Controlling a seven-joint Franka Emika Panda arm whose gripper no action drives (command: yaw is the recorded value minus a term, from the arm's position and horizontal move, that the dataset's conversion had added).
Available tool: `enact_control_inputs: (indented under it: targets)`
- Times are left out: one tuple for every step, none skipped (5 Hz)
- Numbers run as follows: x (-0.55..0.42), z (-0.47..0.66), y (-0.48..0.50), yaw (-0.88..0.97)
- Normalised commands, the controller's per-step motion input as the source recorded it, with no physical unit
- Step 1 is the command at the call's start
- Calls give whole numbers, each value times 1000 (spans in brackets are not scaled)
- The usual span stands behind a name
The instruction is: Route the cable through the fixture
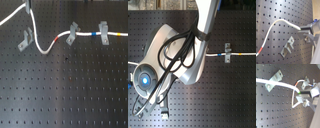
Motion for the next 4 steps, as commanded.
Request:
enact_control_inputs:
  targets:
    - [-75, 140, 68, -54]
    - [-195, 378, 73, -6]
    - [-160, 258, 49, 0]
    - [-195, 227, -75, 0]
